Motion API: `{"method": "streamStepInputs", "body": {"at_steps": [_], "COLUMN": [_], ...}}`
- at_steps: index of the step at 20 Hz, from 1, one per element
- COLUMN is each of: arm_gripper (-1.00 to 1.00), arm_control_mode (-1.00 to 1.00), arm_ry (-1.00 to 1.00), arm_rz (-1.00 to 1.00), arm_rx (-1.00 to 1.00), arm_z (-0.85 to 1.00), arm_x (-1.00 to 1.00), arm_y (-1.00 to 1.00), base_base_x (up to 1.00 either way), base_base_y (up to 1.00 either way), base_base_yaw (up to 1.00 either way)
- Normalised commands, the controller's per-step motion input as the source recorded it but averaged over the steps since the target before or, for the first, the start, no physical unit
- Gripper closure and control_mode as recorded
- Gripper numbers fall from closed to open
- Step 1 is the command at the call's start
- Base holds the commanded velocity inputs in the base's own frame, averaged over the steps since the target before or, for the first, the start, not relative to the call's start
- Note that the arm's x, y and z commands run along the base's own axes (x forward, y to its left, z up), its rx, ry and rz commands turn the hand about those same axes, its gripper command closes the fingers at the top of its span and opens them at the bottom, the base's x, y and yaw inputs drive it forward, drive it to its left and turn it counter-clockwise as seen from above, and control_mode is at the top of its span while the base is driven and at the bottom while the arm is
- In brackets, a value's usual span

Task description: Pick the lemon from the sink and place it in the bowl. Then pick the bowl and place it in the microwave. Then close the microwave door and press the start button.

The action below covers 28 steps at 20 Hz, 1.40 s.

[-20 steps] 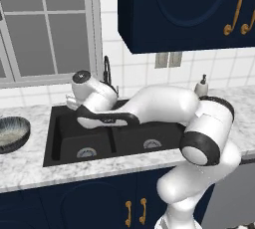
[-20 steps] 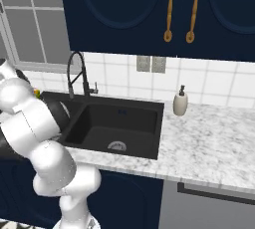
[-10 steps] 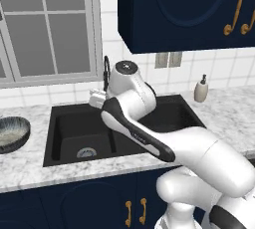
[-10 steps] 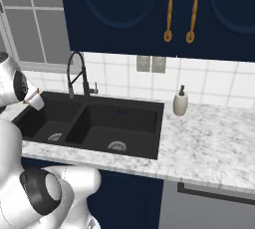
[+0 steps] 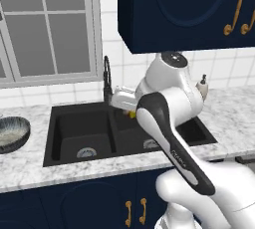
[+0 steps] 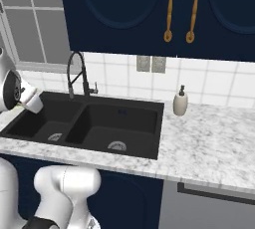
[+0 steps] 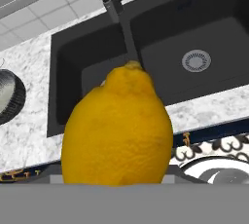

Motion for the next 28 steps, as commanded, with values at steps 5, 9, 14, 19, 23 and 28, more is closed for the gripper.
{"method": "streamStepInputs", "body": {"at_steps": [5, 9, 14, 19, 23, 28], "arm_gripper": [1.0, 1.0, 1.0, 1.0, 1.0, 1.0], "arm_control_mode": [1.0, 1.0, 1.0, -1.0, -1.0, -1.0], "arm_ry": [0.06, 0.0, 0.0, 0.05, 0.2, 0.21], "arm_rz": [0.01, 0.0, 0.0, 0.0, 0.01, 0.0], "arm_rx": [0.0, 0.0, 0.0, 0.0, 0.0, 0.0], "arm_z": [0.0, 0.0, 0.0, -0.13, -0.61, -0.49], "arm_x": [0.03, 0.0, 0.0, 0.38, 1.0, 1.0], "arm_y": [-0.02, 0.0, 0.0, 0.0, -0.2, 0.13], "base_base_x": [0.01, 0.03, 0.11, 0.16, 0.0, 0.0], "base_base_y": [0.32, 1.0, 0.97, 0.32, 0.0, 0.0], "base_base_yaw": [0.03, 0.09, 0.03, 0.0, 0.0, 0.0]}}
